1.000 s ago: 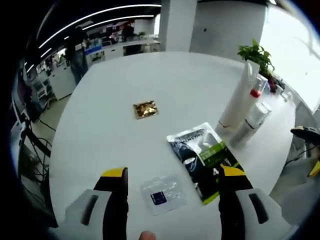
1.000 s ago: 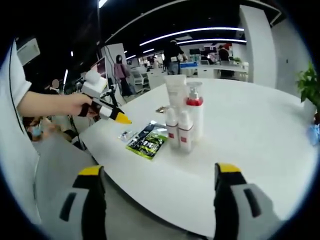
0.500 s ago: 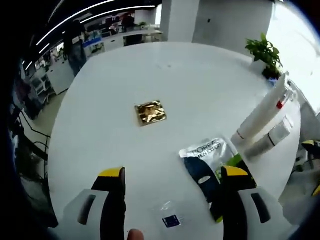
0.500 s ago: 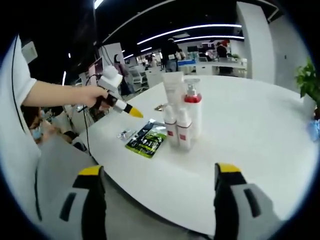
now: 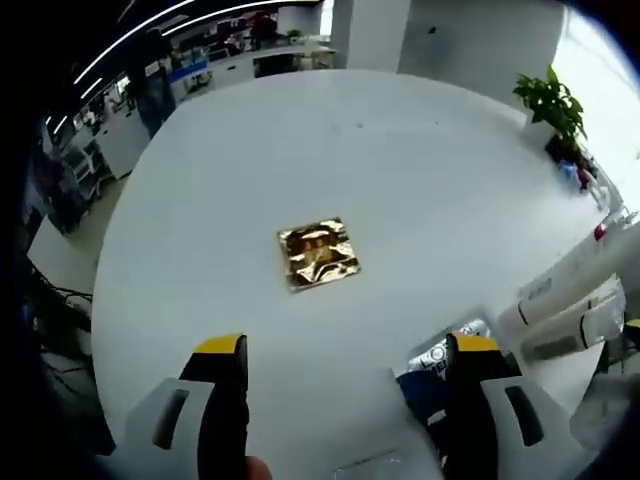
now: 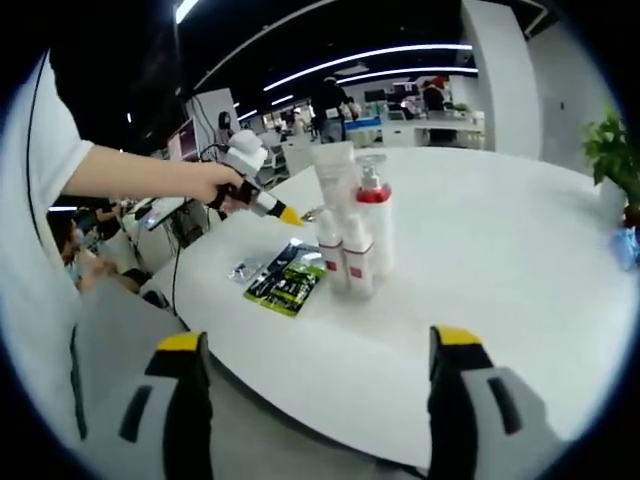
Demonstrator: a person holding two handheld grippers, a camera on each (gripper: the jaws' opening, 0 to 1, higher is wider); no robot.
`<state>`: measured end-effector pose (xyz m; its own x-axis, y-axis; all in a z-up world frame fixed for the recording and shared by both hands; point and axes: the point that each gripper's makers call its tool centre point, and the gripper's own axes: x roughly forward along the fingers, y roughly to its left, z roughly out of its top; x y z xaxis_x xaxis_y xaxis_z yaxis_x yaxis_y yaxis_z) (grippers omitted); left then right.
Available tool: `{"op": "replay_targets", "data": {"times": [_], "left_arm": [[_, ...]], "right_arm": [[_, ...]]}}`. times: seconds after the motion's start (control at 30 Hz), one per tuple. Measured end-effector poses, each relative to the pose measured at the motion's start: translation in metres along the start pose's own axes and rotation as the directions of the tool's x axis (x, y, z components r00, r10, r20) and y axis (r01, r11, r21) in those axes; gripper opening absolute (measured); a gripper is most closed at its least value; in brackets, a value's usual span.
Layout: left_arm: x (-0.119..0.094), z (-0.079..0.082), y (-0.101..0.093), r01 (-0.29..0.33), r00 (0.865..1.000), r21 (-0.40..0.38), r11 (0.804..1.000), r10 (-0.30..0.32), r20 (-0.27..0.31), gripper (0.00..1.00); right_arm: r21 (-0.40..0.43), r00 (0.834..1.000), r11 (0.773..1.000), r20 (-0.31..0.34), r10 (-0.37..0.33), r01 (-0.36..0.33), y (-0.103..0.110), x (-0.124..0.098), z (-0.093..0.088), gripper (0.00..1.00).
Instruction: Arrange the skincare products in the storage area until every visible bottle or jar stands upright without overlapping.
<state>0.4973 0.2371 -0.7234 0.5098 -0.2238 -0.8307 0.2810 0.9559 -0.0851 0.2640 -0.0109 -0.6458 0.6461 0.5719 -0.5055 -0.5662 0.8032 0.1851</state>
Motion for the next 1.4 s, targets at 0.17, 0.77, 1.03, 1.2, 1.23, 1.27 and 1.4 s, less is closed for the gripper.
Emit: {"op": "replay_targets", "data": {"times": [0.17, 0.77, 1.03, 1.2, 1.23, 1.27, 1.4], "left_arm": [[0.017, 0.005, 0.006, -0.016, 1.0, -0.026, 1.0, 0.015, -0.026, 0.78], [0.058, 0.039, 0.016, -0.074, 0.996, -0.083, 0.994, 0.07, -0.05, 0.72], [0.057, 0.041, 0.02, -0.118, 0.992, -0.045, 0.992, 0.116, -0.047, 0.58], [0.056, 0.045, 0.016, -0.099, 0.995, -0.015, 0.995, 0.098, -0.027, 0.4], [0.056, 0.046, 0.015, -0.091, 0.996, 0.001, 0.996, 0.091, -0.021, 0.36], [0.056, 0.044, 0.016, -0.104, 0.994, 0.003, 0.995, 0.104, -0.038, 0.36], [0.051, 0.044, 0.016, -0.099, 0.995, 0.007, 0.995, 0.099, -0.025, 0.36]], "right_arm": [[0.002, 1.0, 1.0, -0.002, -0.012, 0.012, -0.002, 0.0, 0.0, 0.91], [0.023, 0.999, 0.998, -0.013, -0.05, 0.05, -0.01, 0.0, -0.002, 0.91], [0.024, 0.998, 0.998, -0.014, -0.059, 0.059, -0.011, -0.001, -0.002, 0.91], [0.025, 0.998, 0.998, -0.015, -0.057, 0.057, -0.011, -0.001, -0.002, 0.9], [0.024, 0.998, 0.998, -0.016, -0.056, 0.057, -0.011, -0.001, -0.002, 0.9], [0.023, 0.998, 0.998, -0.016, -0.057, 0.057, -0.011, -0.001, -0.002, 0.9], [0.023, 0.998, 0.998, -0.015, -0.057, 0.057, -0.011, 0.0, -0.002, 0.9]]}}
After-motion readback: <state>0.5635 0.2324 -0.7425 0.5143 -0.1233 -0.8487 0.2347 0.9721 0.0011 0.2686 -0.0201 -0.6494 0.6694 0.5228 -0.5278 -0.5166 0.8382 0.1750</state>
